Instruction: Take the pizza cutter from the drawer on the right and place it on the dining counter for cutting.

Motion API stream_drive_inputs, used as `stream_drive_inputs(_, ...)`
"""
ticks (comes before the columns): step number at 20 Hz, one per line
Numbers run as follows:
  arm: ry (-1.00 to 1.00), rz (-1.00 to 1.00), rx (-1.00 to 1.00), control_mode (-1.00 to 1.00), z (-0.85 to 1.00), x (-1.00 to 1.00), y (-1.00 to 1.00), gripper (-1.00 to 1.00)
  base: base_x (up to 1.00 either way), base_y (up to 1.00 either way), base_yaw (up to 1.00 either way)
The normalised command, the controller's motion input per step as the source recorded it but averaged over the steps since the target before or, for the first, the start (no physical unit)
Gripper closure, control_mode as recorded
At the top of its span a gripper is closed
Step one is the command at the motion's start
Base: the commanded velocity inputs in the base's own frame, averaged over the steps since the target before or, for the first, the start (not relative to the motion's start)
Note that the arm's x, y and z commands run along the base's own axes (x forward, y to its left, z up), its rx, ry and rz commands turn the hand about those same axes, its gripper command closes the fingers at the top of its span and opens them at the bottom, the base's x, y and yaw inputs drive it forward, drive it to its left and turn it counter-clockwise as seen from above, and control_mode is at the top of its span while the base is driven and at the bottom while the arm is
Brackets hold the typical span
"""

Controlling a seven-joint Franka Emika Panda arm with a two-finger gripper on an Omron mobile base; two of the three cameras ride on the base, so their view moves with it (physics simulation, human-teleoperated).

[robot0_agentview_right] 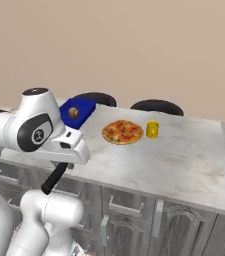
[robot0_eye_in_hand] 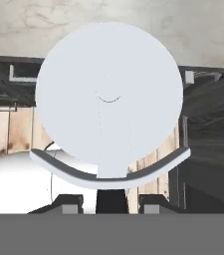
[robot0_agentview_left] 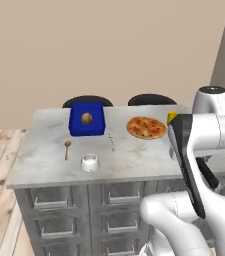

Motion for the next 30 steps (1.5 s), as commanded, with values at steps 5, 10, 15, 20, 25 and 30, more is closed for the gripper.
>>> stream_drive_inputs(5,0.00,0.00,0.00,1.00,0.00,0.00,0.00,1.00,0.60,0.00,-0.08)
stream_drive_inputs(10,0.00,0.00,0.00,1.00,0.00,0.00,0.00,1.00,0.55,0.00,-0.13)
stream_drive_inputs(15,0.00,0.00,0.00,1.00,0.00,0.00,0.00,1.00,0.27,-0.04,-0.14)
stream_drive_inputs(20,0.00,0.00,0.00,1.00,0.00,0.00,0.00,1.00,0.09,-0.01,-0.30)
stream_drive_inputs(25,0.00,0.00,0.00,1.00,0.00,0.00,0.00,1.00,0.31,0.00,-0.16)
stream_drive_inputs(30,0.00,0.00,0.00,-1.00,0.00,0.28,0.00,1.00,0.35,0.00,-0.02)
